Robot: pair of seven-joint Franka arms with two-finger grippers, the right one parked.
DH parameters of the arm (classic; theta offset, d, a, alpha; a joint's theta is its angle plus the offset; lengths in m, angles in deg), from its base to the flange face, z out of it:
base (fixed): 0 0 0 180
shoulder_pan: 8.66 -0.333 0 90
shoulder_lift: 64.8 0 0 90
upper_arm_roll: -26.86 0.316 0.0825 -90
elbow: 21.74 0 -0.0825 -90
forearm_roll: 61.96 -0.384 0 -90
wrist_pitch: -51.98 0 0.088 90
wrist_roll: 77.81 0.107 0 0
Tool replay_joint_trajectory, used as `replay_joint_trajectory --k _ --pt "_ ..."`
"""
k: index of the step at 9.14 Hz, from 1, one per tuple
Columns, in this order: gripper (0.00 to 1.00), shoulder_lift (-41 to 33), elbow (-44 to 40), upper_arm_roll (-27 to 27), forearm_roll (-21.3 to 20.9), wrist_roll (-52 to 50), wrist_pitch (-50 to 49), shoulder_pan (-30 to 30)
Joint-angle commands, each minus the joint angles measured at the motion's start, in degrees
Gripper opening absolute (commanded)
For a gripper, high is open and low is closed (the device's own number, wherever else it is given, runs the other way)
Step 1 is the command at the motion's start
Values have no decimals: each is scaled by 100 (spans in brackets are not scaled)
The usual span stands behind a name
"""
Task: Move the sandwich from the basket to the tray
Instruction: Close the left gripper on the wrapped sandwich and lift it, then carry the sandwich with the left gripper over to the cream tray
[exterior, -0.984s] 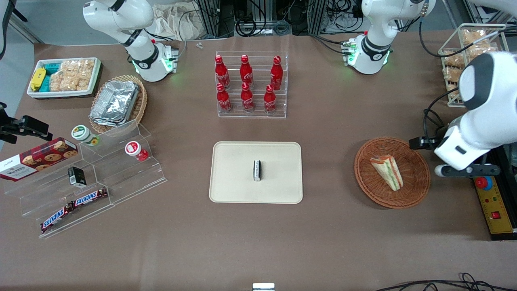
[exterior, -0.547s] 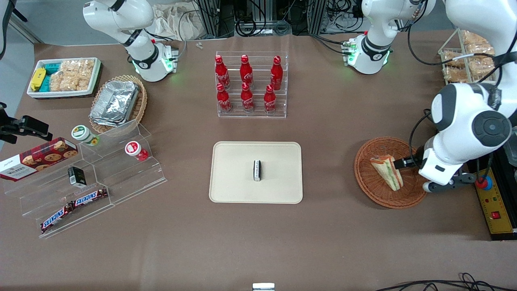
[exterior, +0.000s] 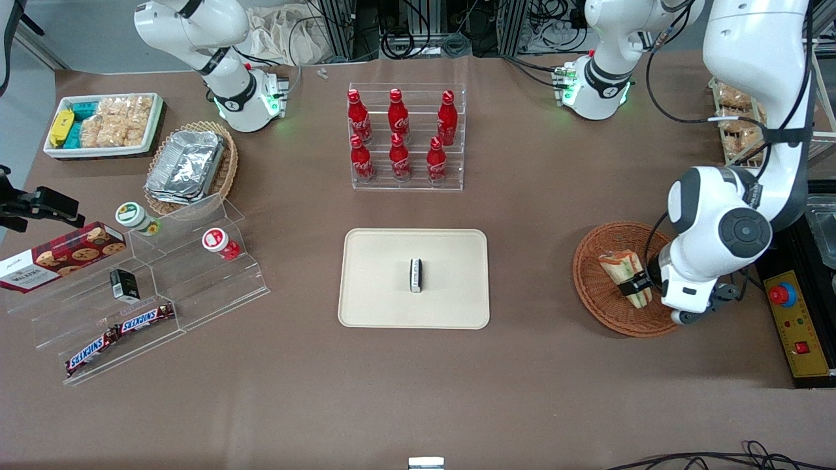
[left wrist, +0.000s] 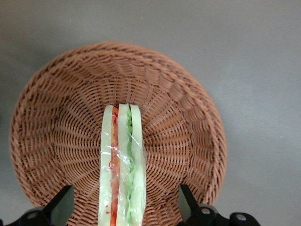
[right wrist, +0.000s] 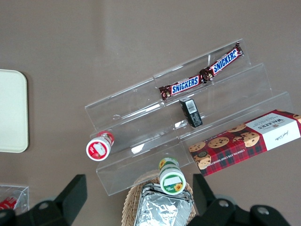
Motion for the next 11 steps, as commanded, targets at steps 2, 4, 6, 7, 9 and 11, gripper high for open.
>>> replay_joint_trajectory --k 2,4,6,7,9,11 --pt "99 271 172 -13 25 -93 110 -21" --pt "90 289 392 -13 7 -75 267 -21" --pt "22 228 358 -13 16 -67 189 -13" --pt "0 149 323 -13 16 -41 102 -13" --pt "0 -114 -18 -22 -2 30 -808 5" --pt "0 -369 -841 -127 42 48 -1932 40"
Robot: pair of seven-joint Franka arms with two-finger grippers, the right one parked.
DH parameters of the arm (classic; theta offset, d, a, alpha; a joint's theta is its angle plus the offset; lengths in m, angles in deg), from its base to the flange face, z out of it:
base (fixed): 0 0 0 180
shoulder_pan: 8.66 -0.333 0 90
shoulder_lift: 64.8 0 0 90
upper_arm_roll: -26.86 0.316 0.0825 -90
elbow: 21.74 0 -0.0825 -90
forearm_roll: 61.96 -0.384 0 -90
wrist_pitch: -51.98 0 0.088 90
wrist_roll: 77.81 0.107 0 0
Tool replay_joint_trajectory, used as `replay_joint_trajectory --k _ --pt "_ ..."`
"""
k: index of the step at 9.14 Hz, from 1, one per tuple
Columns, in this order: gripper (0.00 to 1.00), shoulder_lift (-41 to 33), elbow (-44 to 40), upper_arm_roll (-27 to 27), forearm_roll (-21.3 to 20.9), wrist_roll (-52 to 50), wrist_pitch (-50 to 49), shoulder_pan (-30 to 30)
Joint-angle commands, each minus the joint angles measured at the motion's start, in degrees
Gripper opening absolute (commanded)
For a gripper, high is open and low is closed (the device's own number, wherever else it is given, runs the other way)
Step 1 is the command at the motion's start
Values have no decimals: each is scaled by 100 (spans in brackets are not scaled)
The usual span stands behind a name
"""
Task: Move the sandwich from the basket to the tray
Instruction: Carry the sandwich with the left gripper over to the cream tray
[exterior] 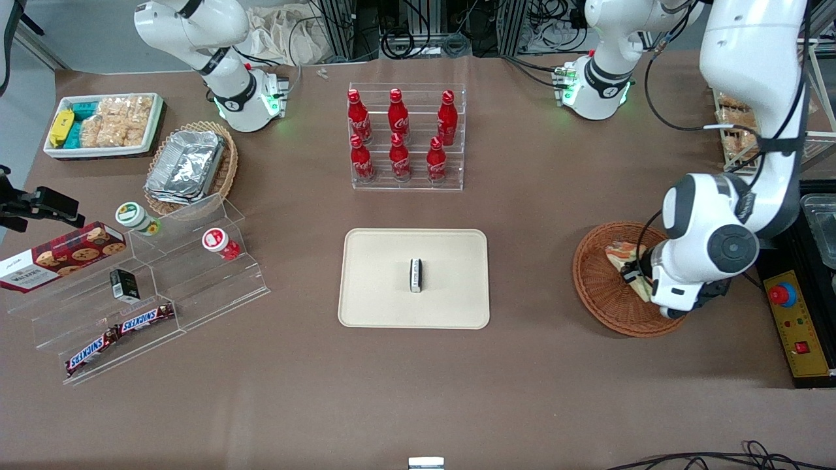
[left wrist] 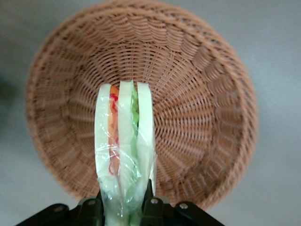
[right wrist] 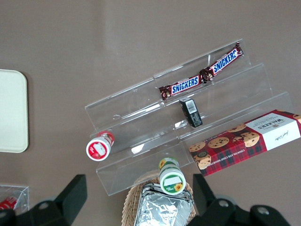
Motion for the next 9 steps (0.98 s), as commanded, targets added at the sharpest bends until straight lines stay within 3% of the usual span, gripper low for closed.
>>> replay_joint_trajectory --k 1,3,4,6,9 --pt "0 -232 -1105 -185 51 28 -1350 27" --pt "0 -214 -2328 -422 51 54 -2303 35" --pt "0 -171 -2673 -562 51 63 -2315 36" --pt "0 -92 -2676 -1140 -2 290 -2219 62" --pt "0 503 -2597 -1408 50 247 -1904 999"
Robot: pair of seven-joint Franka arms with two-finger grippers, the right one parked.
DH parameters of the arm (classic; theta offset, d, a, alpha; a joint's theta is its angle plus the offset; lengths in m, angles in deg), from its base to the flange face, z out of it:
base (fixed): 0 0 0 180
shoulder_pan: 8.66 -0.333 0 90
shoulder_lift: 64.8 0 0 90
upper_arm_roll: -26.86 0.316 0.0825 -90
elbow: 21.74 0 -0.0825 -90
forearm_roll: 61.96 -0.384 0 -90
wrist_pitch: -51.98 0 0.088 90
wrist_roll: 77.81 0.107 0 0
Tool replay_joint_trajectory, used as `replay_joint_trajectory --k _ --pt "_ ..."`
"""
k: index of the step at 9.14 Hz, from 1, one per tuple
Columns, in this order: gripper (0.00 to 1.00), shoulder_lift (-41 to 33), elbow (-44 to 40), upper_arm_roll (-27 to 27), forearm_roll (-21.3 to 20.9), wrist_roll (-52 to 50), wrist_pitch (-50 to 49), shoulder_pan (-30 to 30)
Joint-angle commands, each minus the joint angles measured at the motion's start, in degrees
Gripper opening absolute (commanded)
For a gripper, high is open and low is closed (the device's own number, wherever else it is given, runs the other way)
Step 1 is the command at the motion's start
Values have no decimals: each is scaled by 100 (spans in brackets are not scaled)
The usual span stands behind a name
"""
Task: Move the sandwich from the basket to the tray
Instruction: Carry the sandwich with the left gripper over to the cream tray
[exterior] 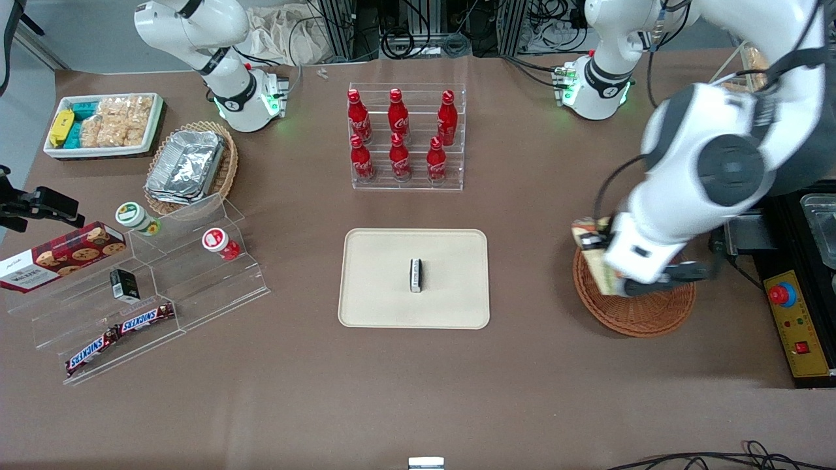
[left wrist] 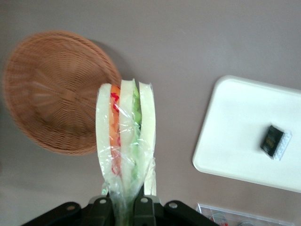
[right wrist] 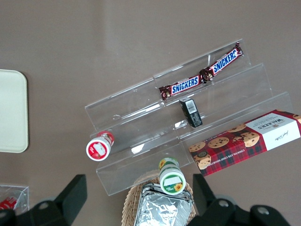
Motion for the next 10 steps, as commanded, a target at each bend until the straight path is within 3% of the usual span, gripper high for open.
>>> replay_joint_trajectory --k 1,4,7,8,9,10 --pt "0 701 -141 19 47 -47 529 686" --pt "2 1668 -124 27 -40 -197 1813 1276" --pt "2 2206 61 27 -58 -171 2177 1436" --pt "9 2242 61 27 -49 -136 2186 1436" --pt "57 2243 70 27 -49 -136 2168 1436" --pt "99 2225 70 27 -49 -197 2116 1436"
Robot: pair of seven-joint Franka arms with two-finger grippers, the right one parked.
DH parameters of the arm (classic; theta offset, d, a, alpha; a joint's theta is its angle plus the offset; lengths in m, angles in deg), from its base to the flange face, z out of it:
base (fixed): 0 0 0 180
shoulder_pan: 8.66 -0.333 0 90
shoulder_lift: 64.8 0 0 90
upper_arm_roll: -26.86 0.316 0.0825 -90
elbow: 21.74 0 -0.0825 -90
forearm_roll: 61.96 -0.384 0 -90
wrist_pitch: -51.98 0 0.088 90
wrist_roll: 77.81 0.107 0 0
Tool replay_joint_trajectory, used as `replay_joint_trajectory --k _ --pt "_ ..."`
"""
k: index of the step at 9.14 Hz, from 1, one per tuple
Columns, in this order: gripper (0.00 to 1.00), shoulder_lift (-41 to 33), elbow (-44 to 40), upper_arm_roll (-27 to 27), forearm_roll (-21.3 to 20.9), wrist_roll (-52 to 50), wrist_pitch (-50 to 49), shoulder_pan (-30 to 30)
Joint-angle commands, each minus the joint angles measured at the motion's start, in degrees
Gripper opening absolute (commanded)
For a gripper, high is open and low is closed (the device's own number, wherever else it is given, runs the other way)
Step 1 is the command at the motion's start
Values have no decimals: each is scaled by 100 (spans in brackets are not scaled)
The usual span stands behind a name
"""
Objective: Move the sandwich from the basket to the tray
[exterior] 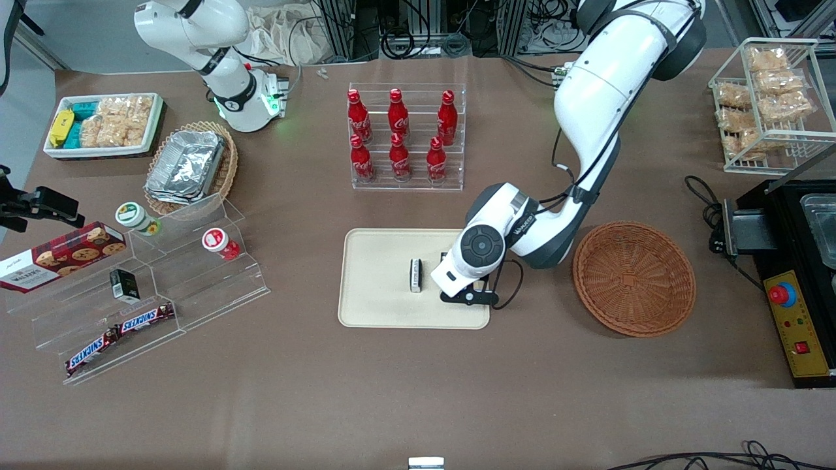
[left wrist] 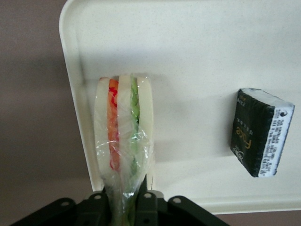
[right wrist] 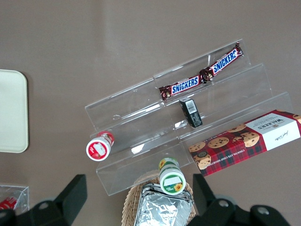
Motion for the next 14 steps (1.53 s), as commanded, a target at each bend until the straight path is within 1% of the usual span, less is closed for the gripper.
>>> replay_joint_trajectory --k 1,2,4,6,8,9,10,11,12,13,14 --pt "100 -152 -8 29 -33 -67 -159 25" --pt "100 -300 -51 29 -41 -58 -499 16" --pt "100 -940 -87 55 11 64 -1150 -123" --pt "100 -1652 -78 29 20 152 -1573 -614" --pt "100 -2303 -78 38 55 931 -2177 -1097" --pt "100 -2601 -78 64 38 1057 -2399 -1387" --pt "99 -2883 -43 64 12 1154 -2409 -1738" --pt "100 -3086 -43 55 55 1529 -2453 -2116" --pt "99 -3253 -34 64 55 2063 -2567 -2354" --pt "100 -3420 -25 73 -58 2391 -2603 -2565" --pt "100 -3500 -43 125 -59 2437 -2716 -2663"
